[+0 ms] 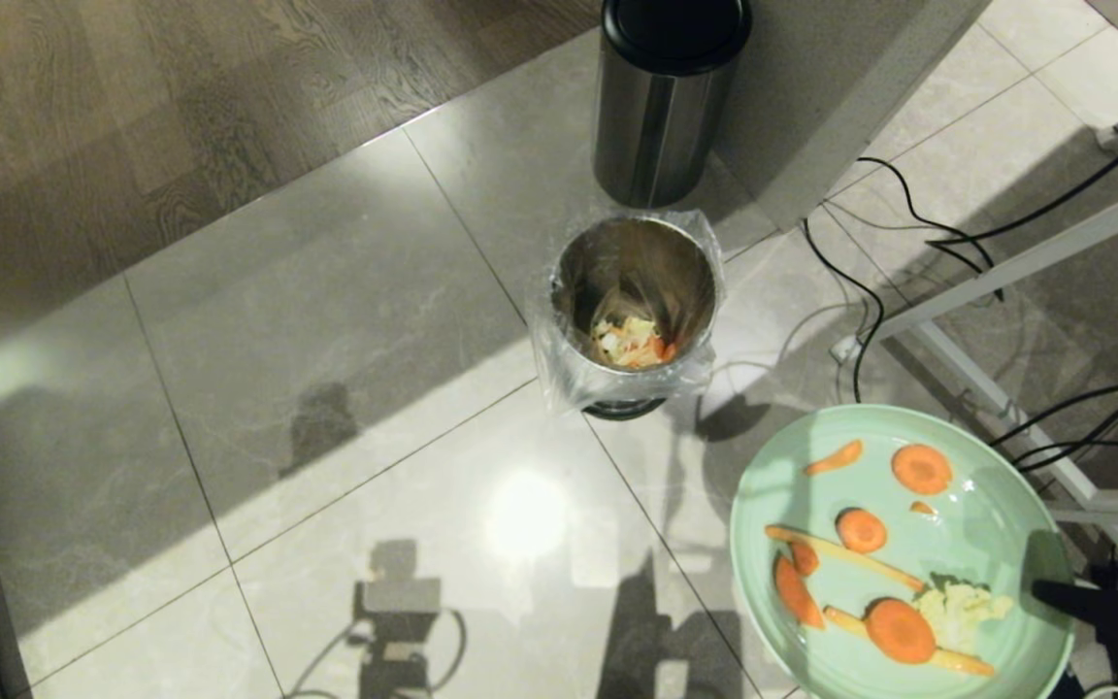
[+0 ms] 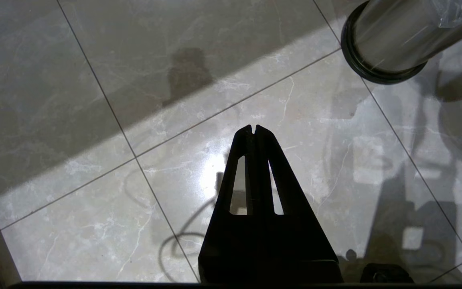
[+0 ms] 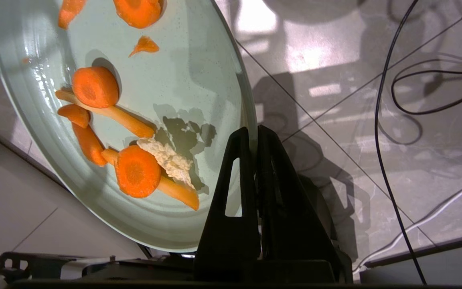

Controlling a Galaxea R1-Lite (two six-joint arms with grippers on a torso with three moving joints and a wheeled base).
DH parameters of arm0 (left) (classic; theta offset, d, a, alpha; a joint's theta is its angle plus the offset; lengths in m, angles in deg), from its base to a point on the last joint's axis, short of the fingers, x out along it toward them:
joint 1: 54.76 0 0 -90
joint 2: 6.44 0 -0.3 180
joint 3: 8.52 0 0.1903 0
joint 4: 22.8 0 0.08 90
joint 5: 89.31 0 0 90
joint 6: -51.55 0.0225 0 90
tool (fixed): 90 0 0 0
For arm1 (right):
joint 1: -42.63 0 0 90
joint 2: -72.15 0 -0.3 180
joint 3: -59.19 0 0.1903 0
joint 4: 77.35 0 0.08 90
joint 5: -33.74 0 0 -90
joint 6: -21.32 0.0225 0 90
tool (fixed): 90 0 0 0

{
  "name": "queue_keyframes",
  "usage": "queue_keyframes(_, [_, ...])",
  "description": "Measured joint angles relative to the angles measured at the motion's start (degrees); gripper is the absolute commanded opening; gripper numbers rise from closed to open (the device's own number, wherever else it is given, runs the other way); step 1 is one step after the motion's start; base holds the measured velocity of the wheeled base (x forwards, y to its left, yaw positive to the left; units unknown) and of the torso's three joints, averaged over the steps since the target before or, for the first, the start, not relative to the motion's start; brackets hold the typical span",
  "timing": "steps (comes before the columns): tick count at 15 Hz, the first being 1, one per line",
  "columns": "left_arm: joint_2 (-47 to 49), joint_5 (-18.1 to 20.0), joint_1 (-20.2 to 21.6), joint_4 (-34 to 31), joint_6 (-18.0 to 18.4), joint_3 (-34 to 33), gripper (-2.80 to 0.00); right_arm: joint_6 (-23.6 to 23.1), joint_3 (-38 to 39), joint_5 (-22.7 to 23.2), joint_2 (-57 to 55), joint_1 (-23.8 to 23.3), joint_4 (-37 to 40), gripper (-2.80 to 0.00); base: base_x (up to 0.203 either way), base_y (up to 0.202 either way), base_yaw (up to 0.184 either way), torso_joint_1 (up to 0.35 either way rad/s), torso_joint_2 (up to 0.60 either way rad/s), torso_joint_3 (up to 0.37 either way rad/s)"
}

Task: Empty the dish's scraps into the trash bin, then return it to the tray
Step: Move the plate over the trash can

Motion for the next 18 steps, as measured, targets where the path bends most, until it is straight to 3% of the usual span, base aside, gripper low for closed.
queue_keyframes(10, [0.0, 0.0, 0.0, 0.0, 0.0, 0.0, -2.80, -3.6, -4.5, 0.4, -9.4, -6.5, -7.7, -2.80, 0.000, 0.000, 0.000, 0.000, 0.00, 0.000])
queue_keyframes(18, [0.0, 0.0, 0.0, 0.0, 0.0, 0.0, -2.80, -3.9, -16.8, 2.3, -20.5, -11.0, -10.3, -2.80, 0.000, 0.000, 0.000, 0.000, 0.00, 0.000])
